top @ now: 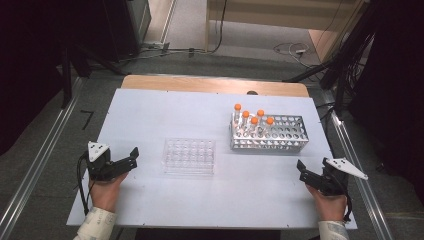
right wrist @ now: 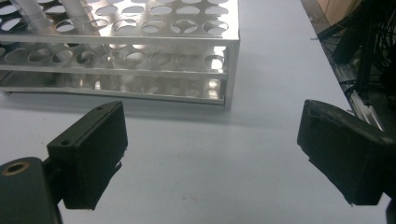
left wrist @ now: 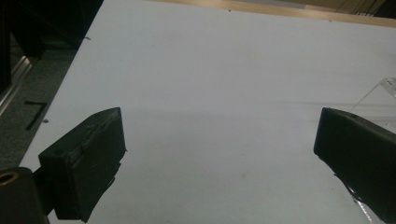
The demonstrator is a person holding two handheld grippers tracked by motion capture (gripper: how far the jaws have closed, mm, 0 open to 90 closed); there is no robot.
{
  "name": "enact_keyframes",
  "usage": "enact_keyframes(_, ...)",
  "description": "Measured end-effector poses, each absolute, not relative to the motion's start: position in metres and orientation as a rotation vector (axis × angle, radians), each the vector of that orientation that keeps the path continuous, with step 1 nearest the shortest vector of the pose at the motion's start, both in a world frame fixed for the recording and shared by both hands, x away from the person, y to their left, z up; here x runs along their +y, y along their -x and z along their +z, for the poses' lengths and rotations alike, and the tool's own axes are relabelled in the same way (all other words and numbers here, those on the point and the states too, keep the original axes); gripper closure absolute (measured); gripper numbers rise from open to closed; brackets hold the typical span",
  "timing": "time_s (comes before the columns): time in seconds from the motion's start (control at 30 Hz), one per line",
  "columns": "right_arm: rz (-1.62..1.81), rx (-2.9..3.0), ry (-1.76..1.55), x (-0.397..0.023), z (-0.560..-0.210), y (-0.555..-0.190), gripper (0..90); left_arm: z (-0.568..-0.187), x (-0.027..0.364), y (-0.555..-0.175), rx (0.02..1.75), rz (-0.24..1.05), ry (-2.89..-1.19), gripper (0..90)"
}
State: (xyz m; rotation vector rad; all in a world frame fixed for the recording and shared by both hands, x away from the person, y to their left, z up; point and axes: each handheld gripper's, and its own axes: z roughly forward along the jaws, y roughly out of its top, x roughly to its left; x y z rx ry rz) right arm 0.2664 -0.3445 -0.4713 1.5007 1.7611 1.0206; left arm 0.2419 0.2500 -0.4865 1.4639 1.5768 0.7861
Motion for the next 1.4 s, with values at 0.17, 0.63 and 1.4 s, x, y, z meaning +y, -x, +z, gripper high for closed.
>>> enact_keyframes(0.17,1.038,1.765,-1.479,-0.338,-0.467,-0.27,7.1,-0.486,0.25,-0.242,1.588,0.824,-1.446,4.2)
enact_keyframes(0.63,1.078,1.756,-1.45,-0.327,-0.456,-0.279,7.1,-0.487,0.246,-0.241,1.577,0.873,-1.454,4.4)
enact_keyframes(1.4,1.1,1.829,-1.349,-0.284,-0.448,-0.32,9.8,-0.488,0.247,-0.242,1.587,0.881,-1.464,4.5)
